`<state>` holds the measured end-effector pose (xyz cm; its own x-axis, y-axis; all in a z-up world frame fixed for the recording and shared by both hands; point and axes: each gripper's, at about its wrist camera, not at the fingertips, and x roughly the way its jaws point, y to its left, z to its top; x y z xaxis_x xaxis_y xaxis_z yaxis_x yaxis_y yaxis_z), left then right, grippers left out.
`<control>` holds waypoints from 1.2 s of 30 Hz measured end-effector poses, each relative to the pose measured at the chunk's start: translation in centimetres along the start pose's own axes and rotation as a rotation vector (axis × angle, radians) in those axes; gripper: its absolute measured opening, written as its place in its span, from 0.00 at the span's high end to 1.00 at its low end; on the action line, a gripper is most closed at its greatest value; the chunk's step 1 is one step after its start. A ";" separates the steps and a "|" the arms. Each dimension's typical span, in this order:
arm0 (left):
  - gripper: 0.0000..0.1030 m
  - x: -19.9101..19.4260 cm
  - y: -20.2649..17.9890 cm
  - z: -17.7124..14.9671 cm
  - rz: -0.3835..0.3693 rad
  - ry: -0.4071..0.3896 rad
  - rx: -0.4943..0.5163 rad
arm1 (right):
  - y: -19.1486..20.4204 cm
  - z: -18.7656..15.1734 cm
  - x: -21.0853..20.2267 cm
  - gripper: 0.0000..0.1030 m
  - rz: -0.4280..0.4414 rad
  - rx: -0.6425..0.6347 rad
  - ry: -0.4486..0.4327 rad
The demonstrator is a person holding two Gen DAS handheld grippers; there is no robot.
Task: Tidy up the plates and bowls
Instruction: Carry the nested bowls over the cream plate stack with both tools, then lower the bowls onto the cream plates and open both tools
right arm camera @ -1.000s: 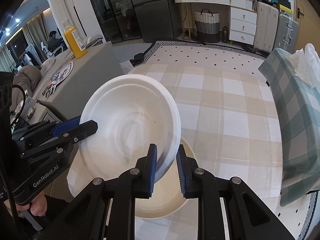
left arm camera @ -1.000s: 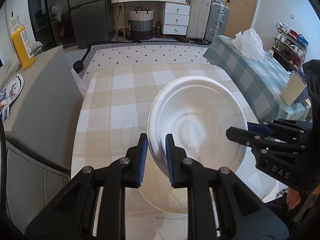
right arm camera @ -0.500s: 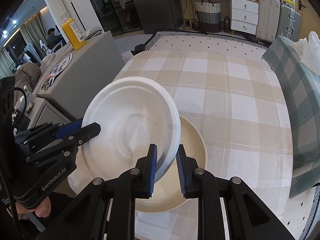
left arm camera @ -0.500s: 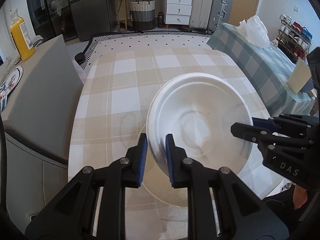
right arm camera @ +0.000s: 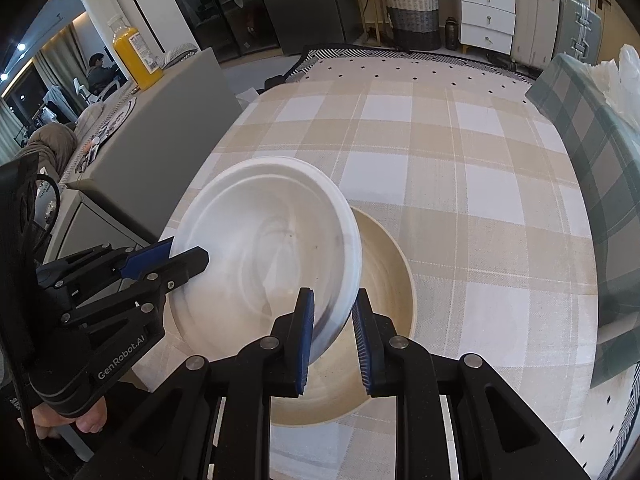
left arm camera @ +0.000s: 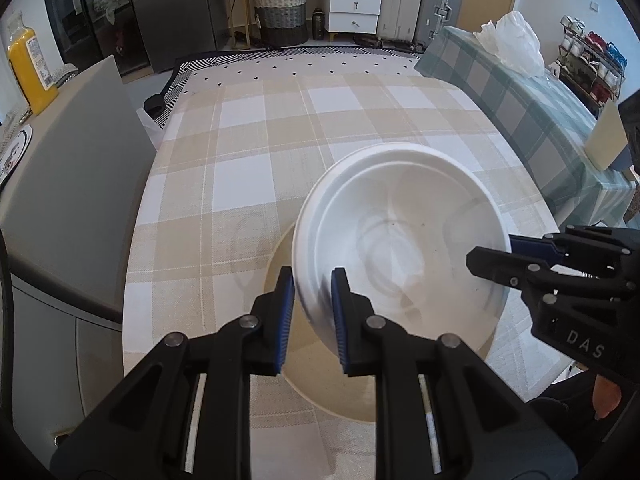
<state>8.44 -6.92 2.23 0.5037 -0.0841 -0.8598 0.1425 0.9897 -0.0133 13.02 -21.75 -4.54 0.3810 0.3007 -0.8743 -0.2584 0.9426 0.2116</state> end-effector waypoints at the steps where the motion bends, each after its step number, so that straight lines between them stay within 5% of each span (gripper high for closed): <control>1: 0.85 0.3 0.1 0.0 -0.003 0.006 -0.001 | -0.1 -0.1 0.2 0.81 0.000 0.002 0.006; 14: 0.84 4.2 0.0 -0.5 -0.005 0.082 0.017 | -0.7 -0.3 2.5 0.81 -0.015 0.018 0.065; 36: 0.83 4.5 0.2 -0.5 -0.024 0.080 0.016 | -1.5 0.1 3.3 0.81 0.007 0.061 0.066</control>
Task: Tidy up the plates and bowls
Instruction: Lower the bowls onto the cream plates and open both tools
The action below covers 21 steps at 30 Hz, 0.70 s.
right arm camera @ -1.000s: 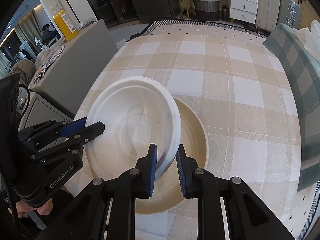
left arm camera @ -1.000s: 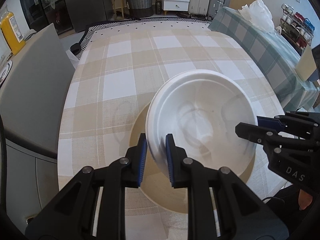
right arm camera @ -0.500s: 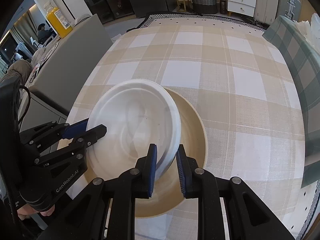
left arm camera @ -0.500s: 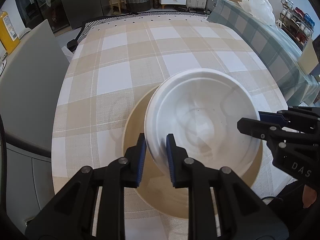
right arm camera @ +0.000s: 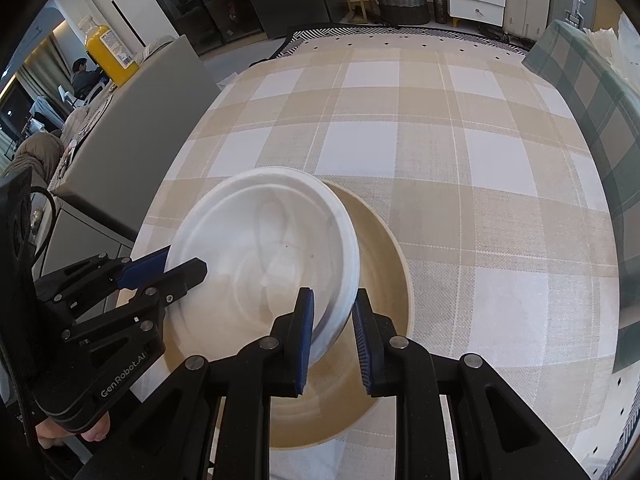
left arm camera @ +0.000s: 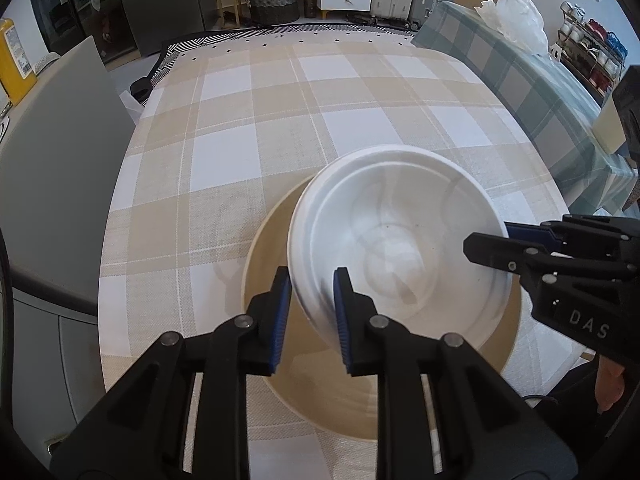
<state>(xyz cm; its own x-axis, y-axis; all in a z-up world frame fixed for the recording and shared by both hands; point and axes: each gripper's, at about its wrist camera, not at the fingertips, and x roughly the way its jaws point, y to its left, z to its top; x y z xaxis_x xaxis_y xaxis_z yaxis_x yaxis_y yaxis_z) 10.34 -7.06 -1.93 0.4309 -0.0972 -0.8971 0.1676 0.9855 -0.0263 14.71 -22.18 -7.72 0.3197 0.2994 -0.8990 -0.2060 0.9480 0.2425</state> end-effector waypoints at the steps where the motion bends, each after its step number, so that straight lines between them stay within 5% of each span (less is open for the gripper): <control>1: 0.83 0.0 0.0 0.0 -0.001 0.000 -0.002 | 0.0 0.0 0.0 0.81 0.001 0.000 0.000; 8: 0.75 0.2 0.1 -0.1 0.000 0.013 -0.003 | -0.4 0.0 0.1 0.78 0.009 0.016 0.000; 12: 0.50 0.1 0.2 -0.2 -0.006 0.008 -0.009 | -0.7 0.2 -0.1 0.76 0.020 0.024 -0.006; 15: 0.29 -0.6 0.8 -0.5 -0.012 -0.021 -0.024 | -1.1 0.2 -0.5 0.63 0.033 0.037 -0.020; 18: 0.28 -1.6 1.6 -1.2 -0.018 -0.059 -0.038 | -1.7 -0.1 -1.4 0.42 0.060 0.049 -0.067; 20: 0.27 -2.1 2.3 -2.1 -0.021 -0.076 -0.049 | -2.4 -0.6 -2.2 0.19 0.099 0.066 -0.110; 21: 0.25 -2.3 2.6 -2.6 -0.018 -0.084 -0.054 | -2.9 -1.0 -2.6 0.17 0.128 0.085 -0.142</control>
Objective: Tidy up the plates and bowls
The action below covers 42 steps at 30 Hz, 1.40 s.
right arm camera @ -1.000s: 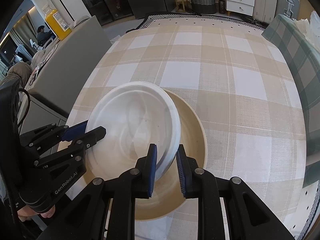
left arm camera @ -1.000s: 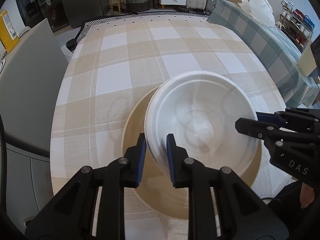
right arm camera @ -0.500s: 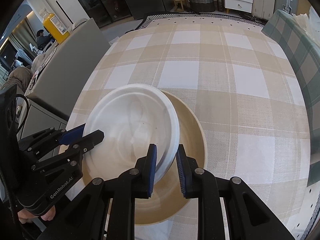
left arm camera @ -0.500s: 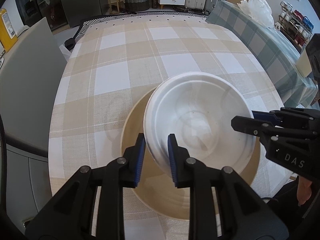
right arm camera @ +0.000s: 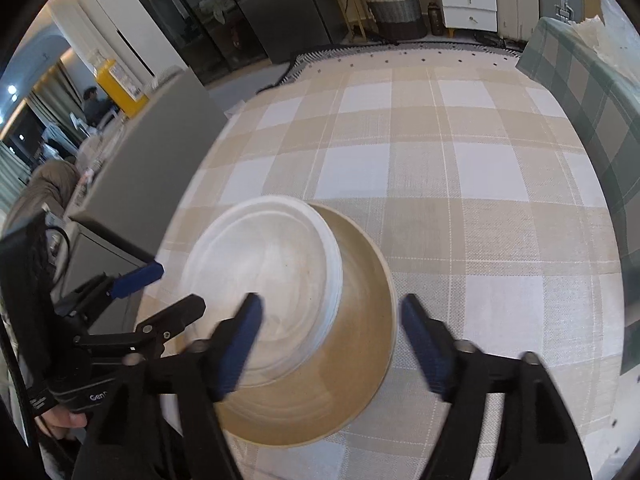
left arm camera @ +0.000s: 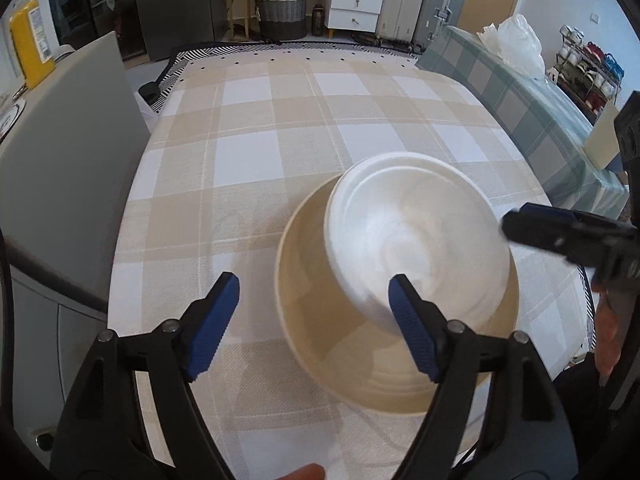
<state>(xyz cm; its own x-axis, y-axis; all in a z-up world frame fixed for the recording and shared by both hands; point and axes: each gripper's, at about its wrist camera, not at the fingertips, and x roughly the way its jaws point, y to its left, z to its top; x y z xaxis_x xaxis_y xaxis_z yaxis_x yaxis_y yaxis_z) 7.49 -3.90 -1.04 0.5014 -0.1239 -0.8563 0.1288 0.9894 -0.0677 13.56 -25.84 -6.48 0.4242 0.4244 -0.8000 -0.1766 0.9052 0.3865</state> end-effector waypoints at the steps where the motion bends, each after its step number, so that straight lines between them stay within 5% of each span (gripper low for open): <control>1: 0.24 -0.3 0.3 -0.5 0.006 -0.011 -0.004 | -0.4 -0.2 -0.4 0.14 0.021 0.014 -0.019; 5: 0.24 -1.5 0.7 -2.5 0.028 -0.043 -0.015 | -1.6 -1.3 -1.5 0.02 0.058 0.066 -0.080; 9: 0.20 -2.8 0.8 -4.1 0.012 -0.074 -0.046 | -1.1 -2.7 -2.6 0.00 0.098 0.039 -0.125; 11: 0.14 -3.5 1.0 -4.9 0.005 -0.088 -0.061 | -0.6 -3.7 -3.3 0.00 0.092 -0.003 -0.154; 12: 0.02 -3.8 1.1 -5.3 0.003 -0.098 -0.072 | -0.3 -4.1 -3.7 0.00 0.089 -0.020 -0.165; 19: 0.02 -7.1 1.1 -8.5 0.024 -0.214 -0.095 | 1.6 -7.7 -7.1 0.00 0.057 -0.188 -0.314; 33: 0.02 -15.3 0.4 -14.7 0.040 -0.505 -0.121 | 2.9 -13.8 -10.1 0.00 0.021 -0.298 -0.393; 42: 0.02 -16.3 -1.9 -16.1 0.051 -0.527 -0.062 | 3.2 -15.0 -11.7 0.00 0.036 -0.306 -0.465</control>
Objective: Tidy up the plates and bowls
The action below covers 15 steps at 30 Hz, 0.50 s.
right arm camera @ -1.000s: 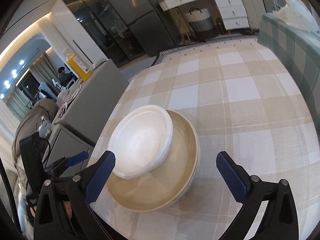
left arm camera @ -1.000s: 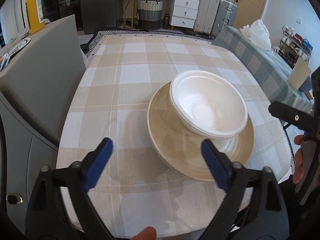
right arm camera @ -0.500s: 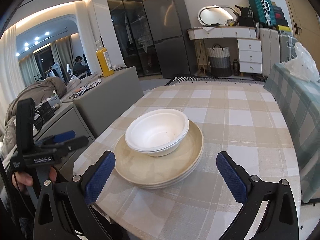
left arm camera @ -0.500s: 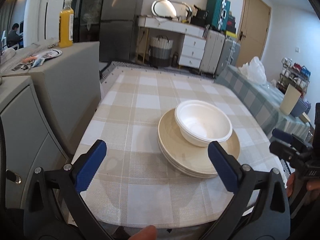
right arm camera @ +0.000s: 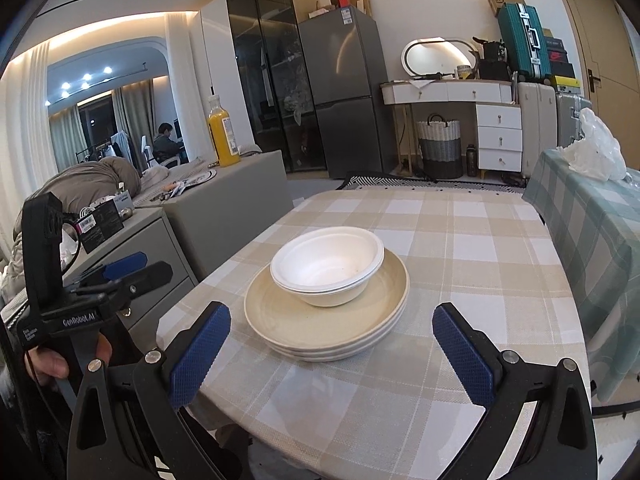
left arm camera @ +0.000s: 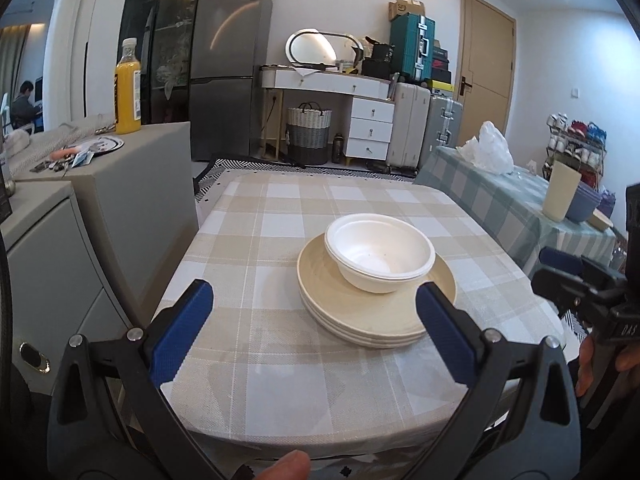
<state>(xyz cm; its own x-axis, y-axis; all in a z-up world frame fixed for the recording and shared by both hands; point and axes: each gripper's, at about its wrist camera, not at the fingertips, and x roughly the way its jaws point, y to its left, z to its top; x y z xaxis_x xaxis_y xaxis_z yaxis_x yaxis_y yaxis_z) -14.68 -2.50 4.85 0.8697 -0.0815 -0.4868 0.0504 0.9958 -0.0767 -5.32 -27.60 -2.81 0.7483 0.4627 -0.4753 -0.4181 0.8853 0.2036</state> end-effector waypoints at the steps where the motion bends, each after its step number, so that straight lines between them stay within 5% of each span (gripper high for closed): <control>1: 0.02 0.0 -0.2 0.0 0.001 -0.002 0.006 | 0.0 0.0 -0.1 0.00 -0.006 0.000 -0.005; 15: 0.02 1.3 -0.7 0.1 0.016 0.017 0.017 | 0.9 -0.1 -0.4 0.00 -0.011 -0.048 -0.015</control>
<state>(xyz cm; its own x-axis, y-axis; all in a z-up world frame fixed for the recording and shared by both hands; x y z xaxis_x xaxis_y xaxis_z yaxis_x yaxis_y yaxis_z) -13.56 -3.34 4.38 0.8621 -0.0656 -0.5025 0.0445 0.9976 -0.0538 -6.05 -27.02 -2.57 0.7606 0.4536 -0.4645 -0.4334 0.8874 0.1570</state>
